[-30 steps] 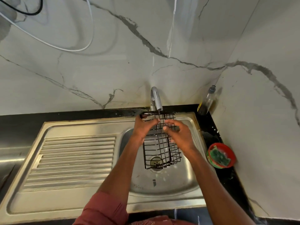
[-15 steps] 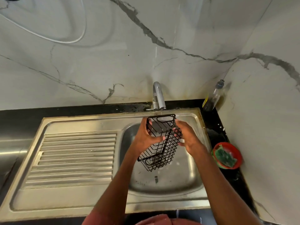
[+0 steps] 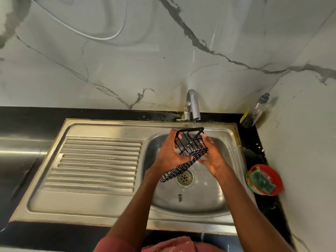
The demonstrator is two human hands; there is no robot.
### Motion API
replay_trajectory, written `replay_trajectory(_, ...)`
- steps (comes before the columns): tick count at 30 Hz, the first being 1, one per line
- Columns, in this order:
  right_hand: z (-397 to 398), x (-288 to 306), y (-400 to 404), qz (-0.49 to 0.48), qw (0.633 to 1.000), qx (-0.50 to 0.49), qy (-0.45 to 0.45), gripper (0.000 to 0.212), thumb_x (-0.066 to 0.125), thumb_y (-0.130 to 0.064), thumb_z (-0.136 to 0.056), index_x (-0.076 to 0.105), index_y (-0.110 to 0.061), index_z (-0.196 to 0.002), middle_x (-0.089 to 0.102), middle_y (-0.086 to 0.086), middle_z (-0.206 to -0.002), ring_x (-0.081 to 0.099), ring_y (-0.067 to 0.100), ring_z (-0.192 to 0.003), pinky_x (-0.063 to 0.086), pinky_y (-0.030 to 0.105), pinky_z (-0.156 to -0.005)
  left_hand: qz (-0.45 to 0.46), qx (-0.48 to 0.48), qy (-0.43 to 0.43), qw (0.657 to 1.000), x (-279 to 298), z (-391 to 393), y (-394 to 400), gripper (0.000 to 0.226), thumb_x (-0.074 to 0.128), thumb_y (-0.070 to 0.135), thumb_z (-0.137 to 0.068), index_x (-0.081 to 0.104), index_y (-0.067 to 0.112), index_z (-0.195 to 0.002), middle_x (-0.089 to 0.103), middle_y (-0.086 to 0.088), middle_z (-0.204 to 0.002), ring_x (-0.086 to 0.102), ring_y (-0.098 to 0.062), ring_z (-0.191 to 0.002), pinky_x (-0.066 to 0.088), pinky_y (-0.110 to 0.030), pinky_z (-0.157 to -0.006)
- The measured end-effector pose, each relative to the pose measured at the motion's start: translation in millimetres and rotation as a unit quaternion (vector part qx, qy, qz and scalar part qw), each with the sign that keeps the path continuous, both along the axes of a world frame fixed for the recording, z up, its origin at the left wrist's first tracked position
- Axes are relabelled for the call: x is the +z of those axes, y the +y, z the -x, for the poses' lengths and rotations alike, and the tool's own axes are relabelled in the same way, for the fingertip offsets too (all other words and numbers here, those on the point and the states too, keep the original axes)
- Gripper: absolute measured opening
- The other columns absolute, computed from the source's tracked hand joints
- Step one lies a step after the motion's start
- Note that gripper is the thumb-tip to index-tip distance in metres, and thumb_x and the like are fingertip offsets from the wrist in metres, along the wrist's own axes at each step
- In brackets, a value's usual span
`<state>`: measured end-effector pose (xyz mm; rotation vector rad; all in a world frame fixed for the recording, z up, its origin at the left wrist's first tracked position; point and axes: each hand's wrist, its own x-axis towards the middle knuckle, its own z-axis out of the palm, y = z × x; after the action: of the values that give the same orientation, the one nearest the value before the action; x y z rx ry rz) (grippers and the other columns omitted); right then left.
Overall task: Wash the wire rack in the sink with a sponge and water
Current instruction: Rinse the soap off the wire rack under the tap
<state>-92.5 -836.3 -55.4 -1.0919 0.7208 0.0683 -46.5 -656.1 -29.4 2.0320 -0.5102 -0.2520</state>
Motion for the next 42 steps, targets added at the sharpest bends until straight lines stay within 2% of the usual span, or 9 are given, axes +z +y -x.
replay_trajectory(4,5.9,-0.6,-0.7,-0.031,0.999,-0.041,-0.006,0.052,0.063,-0.056,-0.092,0.060,-0.027,-0.135,0.066,0.001,-0.133,0.058,0.023,-0.124,0.049,0.044,-0.088,-0.010,-0.004,0.000,1.000,5.2,4.4,-4.0,0.084,0.094,0.036,-0.062,0.041,0.043,-0.127,0.053,0.017,-0.119,0.056,-0.006,-0.115,0.053,-0.033,-0.094)
replay_trajectory(8,5.1,0.0,0.7,-0.039,0.997,-0.065,-0.025,0.053,0.062,-0.057,-0.092,0.057,-0.030,-0.138,0.066,-0.002,-0.133,0.058,0.022,-0.126,0.047,0.050,-0.101,0.008,0.013,-0.006,1.000,11.4,3.8,-11.0,0.079,0.095,0.027,-0.063,0.047,0.033,-0.125,0.058,0.020,-0.113,0.058,0.008,-0.108,0.048,-0.015,-0.086)
replay_trajectory(12,0.2,1.5,7.1,-0.005,0.999,-0.043,-0.026,0.061,0.067,-0.065,-0.081,0.052,-0.044,-0.136,0.059,-0.008,-0.141,0.051,0.020,-0.135,0.035,0.059,-0.111,0.017,0.038,-0.015,0.999,13.4,2.1,-11.5,0.083,0.095,0.031,-0.060,0.047,0.033,-0.127,0.058,0.022,-0.117,0.059,0.001,-0.113,0.051,-0.029,-0.095)
replay_trajectory(17,1.0,6.5,13.4,0.020,0.999,-0.031,-0.039,0.047,0.065,-0.053,-0.092,0.053,-0.041,-0.136,0.061,-0.007,-0.138,0.053,0.017,-0.131,0.037,0.058,-0.110,0.034,0.036,-0.017,0.999,14.0,0.7,2.4,0.082,0.097,0.017,-0.063,0.046,0.026,-0.127,0.052,0.025,-0.112,0.052,0.016,-0.106,0.043,-0.005,-0.086)
replay_trajectory(23,4.3,20.0,11.5,0.091,0.993,-0.042,-0.056,0.049,0.081,-0.053,-0.078,0.065,-0.040,-0.123,0.067,-0.010,-0.129,0.057,0.016,-0.127,0.044,0.053,-0.104,0.026,0.036,-0.009,0.999,-1.5,8.3,14.5,0.082,0.097,0.030,-0.063,0.044,0.028,-0.125,0.051,0.014,-0.112,0.054,-0.002,-0.105,0.053,-0.029,-0.088)
replay_trajectory(26,11.6,22.2,5.8,0.133,0.986,-0.056,-0.086,0.044,0.082,-0.045,-0.081,0.068,-0.033,-0.121,0.072,-0.007,-0.120,0.063,0.014,-0.119,0.048,0.049,-0.101,0.022,0.032,-0.009,0.999,-9.1,10.3,14.3,0.074,0.097,0.033,-0.063,0.045,0.026,-0.115,0.054,0.011,-0.104,0.056,-0.004,-0.097,0.050,-0.028,-0.083)
replay_trajectory(32,21.8,21.9,-5.5,0.161,0.976,-0.080,-0.121,0.044,0.086,-0.034,-0.079,0.071,-0.025,-0.120,0.076,0.002,-0.112,0.071,0.020,-0.110,0.052,0.050,-0.103,0.021,0.020,-0.004,1.000,-13.4,16.3,4.4,0.076,0.095,0.034,-0.068,0.046,0.027,-0.125,0.056,0.012,-0.117,0.057,-0.004,-0.113,0.051,-0.022,-0.090)
replay_trajectory(38,27.7,28.3,-12.5,0.189,0.966,-0.109,-0.140,0.044,0.085,-0.016,-0.080,0.069,-0.015,-0.121,0.076,0.000,-0.107,0.072,0.011,-0.100,0.059,0.030,-0.089,0.031,0.035,0.017,0.999,-20.3,23.8,-5.6,0.087,0.096,0.038,-0.067,0.042,0.038,-0.135,0.059,0.019,-0.131,0.057,-0.001,-0.124,0.050,-0.022,-0.098)
replay_trajectory(42,25.3,25.5,-18.1,0.223,0.961,-0.095,-0.136,0.057,0.090,-0.017,-0.074,0.068,-0.015,-0.127,0.075,-0.001,-0.111,0.070,0.013,-0.108,0.057,0.040,-0.098,0.039,0.054,0.036,0.997,-28.1,29.7,-6.8,0.091,0.097,0.035,-0.067,0.042,0.034,-0.139,0.058,0.020,-0.136,0.054,0.002,-0.128,0.046,-0.017,-0.102)
